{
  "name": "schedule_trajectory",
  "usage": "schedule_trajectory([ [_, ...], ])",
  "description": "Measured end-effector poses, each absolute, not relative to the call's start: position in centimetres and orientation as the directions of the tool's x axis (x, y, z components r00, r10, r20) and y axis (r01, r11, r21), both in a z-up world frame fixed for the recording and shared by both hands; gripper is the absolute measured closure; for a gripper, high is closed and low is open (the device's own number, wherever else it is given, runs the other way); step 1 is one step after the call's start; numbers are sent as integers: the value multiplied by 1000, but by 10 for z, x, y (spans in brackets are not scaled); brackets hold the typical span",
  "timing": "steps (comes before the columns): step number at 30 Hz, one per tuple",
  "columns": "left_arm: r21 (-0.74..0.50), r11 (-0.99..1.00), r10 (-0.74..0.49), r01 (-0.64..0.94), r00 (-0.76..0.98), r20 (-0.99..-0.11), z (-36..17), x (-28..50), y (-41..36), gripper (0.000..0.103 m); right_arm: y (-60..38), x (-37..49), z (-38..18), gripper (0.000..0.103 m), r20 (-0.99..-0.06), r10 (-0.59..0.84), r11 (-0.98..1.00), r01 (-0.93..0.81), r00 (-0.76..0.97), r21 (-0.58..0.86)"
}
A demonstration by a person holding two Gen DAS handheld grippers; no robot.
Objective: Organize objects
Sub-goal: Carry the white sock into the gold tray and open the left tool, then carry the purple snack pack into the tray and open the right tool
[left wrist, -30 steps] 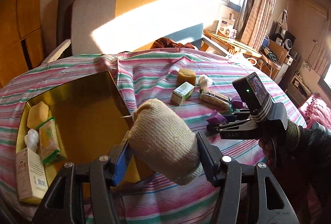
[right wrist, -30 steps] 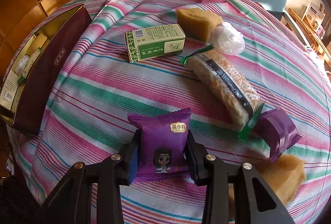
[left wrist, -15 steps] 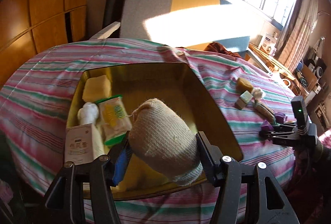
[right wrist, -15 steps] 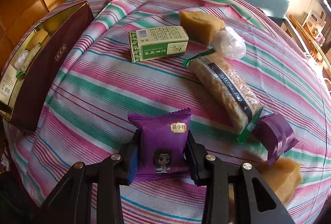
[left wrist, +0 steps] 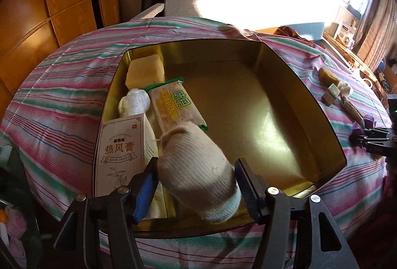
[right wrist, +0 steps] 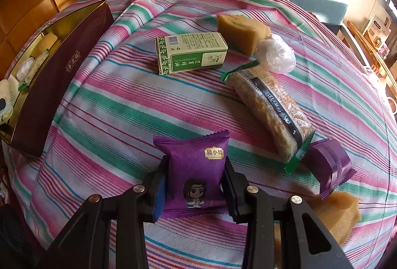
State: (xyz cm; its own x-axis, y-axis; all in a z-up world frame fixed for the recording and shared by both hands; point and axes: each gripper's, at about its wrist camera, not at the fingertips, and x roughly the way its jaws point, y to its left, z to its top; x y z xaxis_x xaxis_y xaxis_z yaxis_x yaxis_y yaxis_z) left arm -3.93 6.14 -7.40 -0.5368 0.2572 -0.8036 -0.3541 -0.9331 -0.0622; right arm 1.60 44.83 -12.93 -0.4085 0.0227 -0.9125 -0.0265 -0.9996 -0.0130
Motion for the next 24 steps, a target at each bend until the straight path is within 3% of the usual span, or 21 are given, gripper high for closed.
schedule_trajectory([
  [24, -40, -964, 212, -262, -671, -711, -32, -20, 35, 36, 438, 13, -125, 67, -916, 97, -994, -80, -389, -71],
])
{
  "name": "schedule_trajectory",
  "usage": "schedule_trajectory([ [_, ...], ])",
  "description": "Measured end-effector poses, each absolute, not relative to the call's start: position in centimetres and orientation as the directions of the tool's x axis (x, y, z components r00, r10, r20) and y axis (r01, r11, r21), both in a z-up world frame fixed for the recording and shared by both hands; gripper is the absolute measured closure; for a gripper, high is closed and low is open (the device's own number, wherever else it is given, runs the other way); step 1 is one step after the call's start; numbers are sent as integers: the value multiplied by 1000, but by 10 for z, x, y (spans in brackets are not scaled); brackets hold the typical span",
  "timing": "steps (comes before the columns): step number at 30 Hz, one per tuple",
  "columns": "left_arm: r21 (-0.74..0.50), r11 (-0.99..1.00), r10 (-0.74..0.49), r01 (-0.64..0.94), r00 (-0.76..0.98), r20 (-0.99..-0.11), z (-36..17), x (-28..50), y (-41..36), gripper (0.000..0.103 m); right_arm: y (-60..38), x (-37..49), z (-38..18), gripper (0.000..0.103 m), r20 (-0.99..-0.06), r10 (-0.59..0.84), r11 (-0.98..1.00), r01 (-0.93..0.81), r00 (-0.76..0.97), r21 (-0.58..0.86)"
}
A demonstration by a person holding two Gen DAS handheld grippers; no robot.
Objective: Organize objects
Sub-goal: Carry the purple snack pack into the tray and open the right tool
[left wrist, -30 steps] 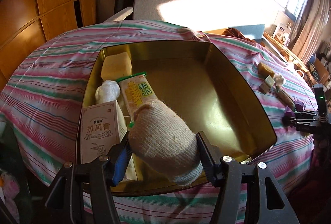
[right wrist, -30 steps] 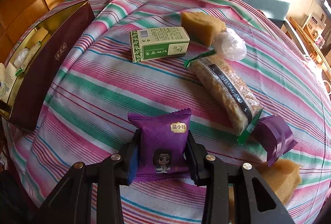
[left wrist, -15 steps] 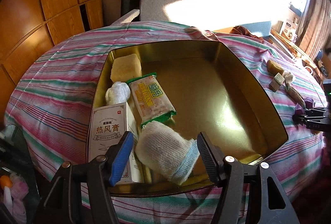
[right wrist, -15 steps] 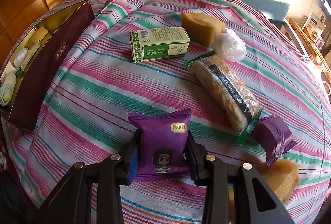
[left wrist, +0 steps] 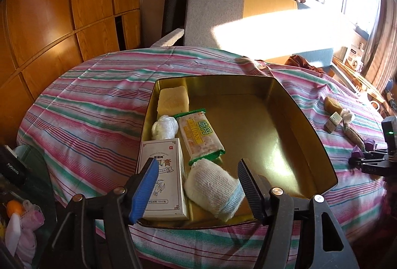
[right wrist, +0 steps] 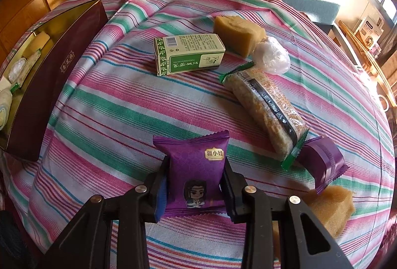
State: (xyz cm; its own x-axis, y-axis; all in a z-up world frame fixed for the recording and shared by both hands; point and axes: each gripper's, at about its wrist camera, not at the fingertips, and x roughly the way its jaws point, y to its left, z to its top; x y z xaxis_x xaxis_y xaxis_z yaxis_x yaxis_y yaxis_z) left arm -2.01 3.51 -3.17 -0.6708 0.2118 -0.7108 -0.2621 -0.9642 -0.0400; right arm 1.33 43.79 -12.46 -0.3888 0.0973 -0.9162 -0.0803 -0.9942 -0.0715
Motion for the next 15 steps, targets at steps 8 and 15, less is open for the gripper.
schedule_trajectory([
  [8, -68, -968, 218, -240, -681, -699, -29, -20, 22, 36, 405, 14, -76, 67, -862, 48, -996, -93, -504, -1],
  [15, -103, -972, 221, -209, -685, -695, -32, -22, 7, 36, 324, -5, -21, 67, -787, -96, -995, 53, -609, 80],
])
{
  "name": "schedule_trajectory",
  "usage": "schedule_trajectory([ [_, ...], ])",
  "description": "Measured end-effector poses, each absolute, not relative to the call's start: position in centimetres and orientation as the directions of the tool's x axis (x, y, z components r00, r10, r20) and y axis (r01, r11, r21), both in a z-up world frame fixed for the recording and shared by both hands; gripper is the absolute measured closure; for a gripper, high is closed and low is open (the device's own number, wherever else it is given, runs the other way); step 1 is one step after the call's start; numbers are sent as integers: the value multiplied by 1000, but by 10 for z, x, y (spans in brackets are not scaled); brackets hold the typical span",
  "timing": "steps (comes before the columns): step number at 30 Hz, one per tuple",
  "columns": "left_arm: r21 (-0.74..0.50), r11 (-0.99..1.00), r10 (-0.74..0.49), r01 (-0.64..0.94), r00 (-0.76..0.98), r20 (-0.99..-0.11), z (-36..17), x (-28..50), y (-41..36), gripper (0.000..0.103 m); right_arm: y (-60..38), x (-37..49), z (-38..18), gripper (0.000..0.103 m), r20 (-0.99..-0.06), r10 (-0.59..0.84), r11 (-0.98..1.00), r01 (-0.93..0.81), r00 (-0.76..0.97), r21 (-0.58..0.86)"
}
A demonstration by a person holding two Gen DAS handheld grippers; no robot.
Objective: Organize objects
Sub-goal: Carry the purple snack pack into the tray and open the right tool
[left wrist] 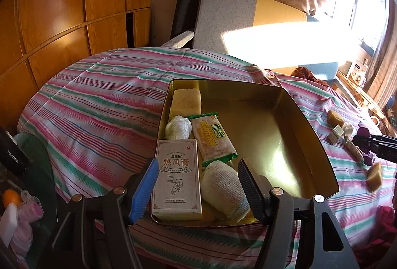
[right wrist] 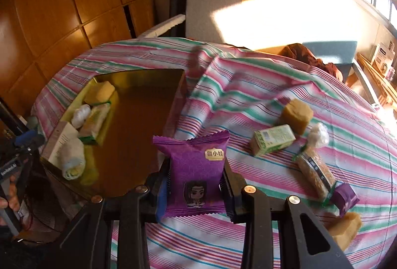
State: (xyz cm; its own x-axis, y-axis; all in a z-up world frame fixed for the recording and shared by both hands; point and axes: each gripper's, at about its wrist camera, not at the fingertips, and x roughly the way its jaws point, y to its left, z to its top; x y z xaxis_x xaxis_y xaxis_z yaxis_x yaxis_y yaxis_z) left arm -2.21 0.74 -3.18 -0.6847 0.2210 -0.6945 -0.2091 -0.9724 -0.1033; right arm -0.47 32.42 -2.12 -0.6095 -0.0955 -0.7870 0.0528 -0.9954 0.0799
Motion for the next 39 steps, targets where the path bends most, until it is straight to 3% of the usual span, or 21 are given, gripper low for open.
schedule_trajectory([
  [6, -124, -981, 195, -151, -696, -691, -33, -28, -17, 35, 239, -40, -15, 67, -782, -219, -972, 197, -584, 124],
  [18, -147, -987, 156, -72, -686, -711, -46, -31, -49, 34, 150, -102, -108, 65, -902, -262, -958, 202, -343, 202],
  [29, -142, -987, 158, -80, -688, -709, -45, -31, -44, 31, 156, -88, -102, 57, -869, -286, -955, 188, -403, 227],
  [39, -114, -988, 151, -99, -709, -689, -32, -24, -37, 30, 170, -62, -76, 57, -829, -260, -965, 159, -495, 207],
])
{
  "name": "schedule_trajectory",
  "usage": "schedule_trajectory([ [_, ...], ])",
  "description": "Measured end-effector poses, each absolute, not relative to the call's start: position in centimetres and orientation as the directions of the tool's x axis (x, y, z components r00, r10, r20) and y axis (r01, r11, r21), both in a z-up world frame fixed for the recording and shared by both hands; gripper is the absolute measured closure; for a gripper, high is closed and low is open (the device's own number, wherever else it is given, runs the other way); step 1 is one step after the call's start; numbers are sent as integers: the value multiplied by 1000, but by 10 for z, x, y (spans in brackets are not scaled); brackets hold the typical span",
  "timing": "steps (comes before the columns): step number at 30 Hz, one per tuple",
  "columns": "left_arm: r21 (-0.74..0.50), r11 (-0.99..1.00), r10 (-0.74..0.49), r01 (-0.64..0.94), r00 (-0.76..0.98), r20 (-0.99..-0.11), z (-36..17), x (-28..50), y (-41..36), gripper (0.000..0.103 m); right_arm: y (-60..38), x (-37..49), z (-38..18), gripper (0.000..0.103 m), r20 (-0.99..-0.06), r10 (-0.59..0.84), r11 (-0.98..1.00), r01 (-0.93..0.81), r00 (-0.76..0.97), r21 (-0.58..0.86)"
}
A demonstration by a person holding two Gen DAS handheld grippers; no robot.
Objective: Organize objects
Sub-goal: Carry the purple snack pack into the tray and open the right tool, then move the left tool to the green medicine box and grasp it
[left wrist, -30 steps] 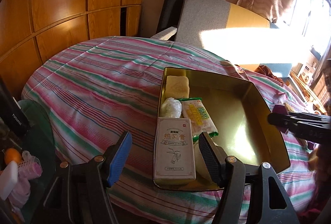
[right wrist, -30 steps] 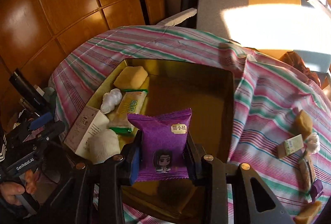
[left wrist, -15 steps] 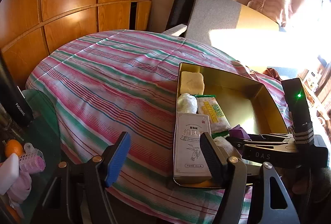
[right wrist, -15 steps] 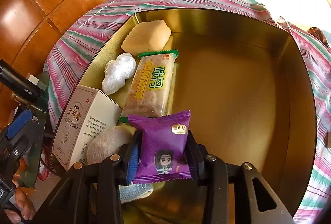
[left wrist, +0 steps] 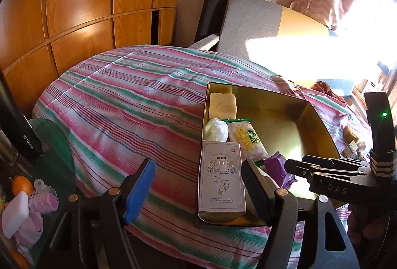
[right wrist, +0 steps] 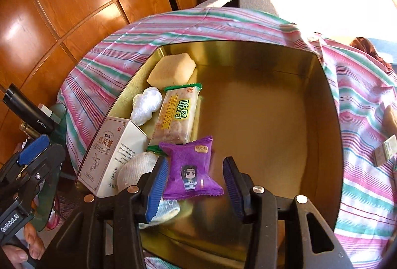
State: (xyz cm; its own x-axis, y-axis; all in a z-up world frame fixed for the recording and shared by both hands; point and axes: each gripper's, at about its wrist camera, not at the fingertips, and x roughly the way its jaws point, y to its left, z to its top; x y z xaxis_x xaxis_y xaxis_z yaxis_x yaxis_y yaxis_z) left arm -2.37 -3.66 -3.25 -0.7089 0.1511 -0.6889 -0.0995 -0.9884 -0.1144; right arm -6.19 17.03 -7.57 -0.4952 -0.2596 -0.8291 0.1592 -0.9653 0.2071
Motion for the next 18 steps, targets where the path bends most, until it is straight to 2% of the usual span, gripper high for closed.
schedule_trajectory([
  [18, -63, -983, 170, -173, -719, -674, -21, -10, -6, 26, 210, -17, -38, 57, -752, -148, -989, 86, -642, 121],
])
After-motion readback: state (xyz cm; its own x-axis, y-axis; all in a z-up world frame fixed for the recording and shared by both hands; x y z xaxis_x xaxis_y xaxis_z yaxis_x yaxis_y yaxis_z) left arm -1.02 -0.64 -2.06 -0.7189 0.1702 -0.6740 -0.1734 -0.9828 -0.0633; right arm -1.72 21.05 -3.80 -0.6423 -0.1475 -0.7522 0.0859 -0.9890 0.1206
